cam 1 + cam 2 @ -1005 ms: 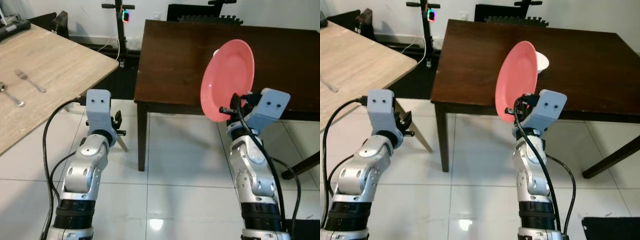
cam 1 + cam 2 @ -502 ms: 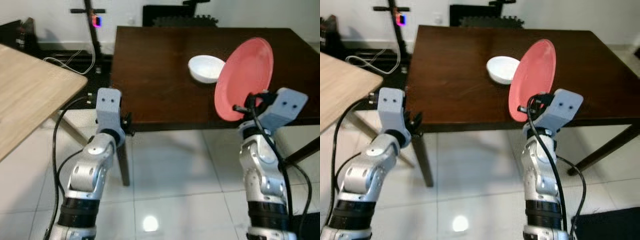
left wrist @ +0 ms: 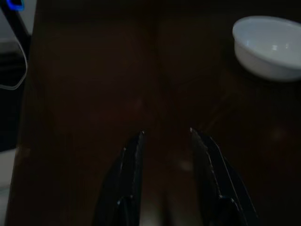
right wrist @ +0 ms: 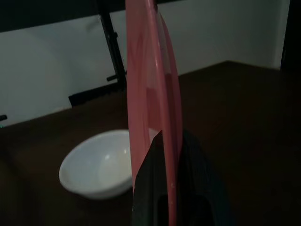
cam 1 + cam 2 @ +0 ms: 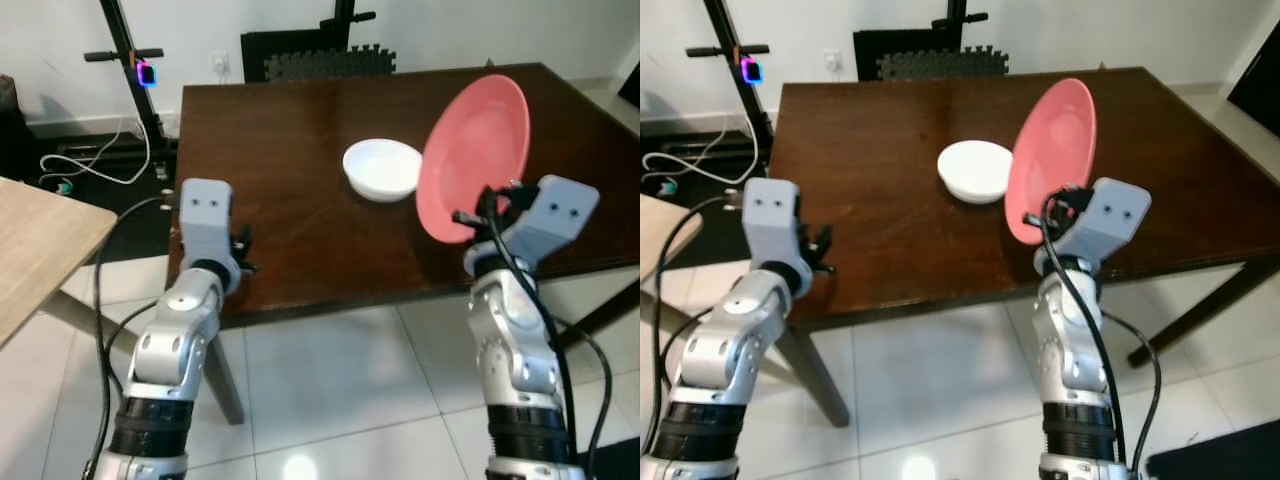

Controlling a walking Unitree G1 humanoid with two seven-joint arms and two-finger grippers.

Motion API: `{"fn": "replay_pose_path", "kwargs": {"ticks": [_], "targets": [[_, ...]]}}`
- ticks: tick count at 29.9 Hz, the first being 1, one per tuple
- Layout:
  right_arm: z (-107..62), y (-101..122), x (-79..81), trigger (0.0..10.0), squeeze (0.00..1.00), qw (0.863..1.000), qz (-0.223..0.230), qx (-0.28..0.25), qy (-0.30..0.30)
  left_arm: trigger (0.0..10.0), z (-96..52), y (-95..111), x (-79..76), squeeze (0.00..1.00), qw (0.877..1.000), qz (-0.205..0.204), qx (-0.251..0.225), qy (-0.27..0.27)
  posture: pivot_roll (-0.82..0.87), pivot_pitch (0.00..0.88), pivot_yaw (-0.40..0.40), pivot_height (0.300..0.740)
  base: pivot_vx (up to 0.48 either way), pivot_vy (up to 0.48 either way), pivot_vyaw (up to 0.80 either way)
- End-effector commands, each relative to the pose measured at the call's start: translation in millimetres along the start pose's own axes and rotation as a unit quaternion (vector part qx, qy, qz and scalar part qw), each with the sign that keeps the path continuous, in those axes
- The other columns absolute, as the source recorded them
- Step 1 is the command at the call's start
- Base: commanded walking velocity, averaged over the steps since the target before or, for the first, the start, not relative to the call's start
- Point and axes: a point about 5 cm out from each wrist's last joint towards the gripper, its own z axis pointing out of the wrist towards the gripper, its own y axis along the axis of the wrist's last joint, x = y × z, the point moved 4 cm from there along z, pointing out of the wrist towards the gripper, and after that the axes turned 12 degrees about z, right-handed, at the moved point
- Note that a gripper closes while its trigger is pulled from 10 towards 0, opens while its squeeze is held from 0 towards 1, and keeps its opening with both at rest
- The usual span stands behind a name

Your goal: Setting the table

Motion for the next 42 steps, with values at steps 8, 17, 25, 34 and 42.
{"fn": "replay_pose_path", "kwargs": {"ticks": [8, 17, 25, 34, 42], "targets": [[-0.2, 3, 13.3, 10.0, 0.00, 0.999, 0.008, -0.008, 0.030, 10.0, -1.6, -5, 5.8, 0.00, 1.000, 0.006, 0.007, 0.010, 0.04, 0.079, 0.041, 0.740, 0.480, 0.000, 0.00], [-0.7, 5, 19.9, 10.0, 0.00, 0.999, 0.017, -0.013, 0.047, 10.0, -2.3, -6, 4.7, 0.00, 1.000, 0.009, 0.006, 0.011, 0.04, 0.076, 0.040, 0.740, 0.465, 0.000, 0.80], [-1.2, 6, 19.0, 10.0, 0.00, 0.998, 0.038, -0.013, 0.048, 10.0, -1.6, -7, 6.1, 0.00, 1.000, 0.011, 0.013, 0.018, 0.04, 0.075, 0.046, 0.740, 0.124, 0.000, 0.10], [-2.1, 5, 17.8, 10.0, 0.00, 0.998, 0.035, -0.010, 0.046, 10.0, -1.6, -7, 4.2, 0.00, 1.000, 0.009, 0.013, 0.012, 0.04, 0.077, 0.047, 0.740, 0.000, 0.000, 0.00], [-1.6, 3, 17.5, 10.0, 0.00, 0.998, 0.032, -0.007, 0.045, 10.0, -1.2, -8, 4.1, 0.00, 1.000, 0.012, 0.015, 0.011, 0.05, 0.076, 0.047, 0.740, 0.000, 0.000, 0.00]]}}
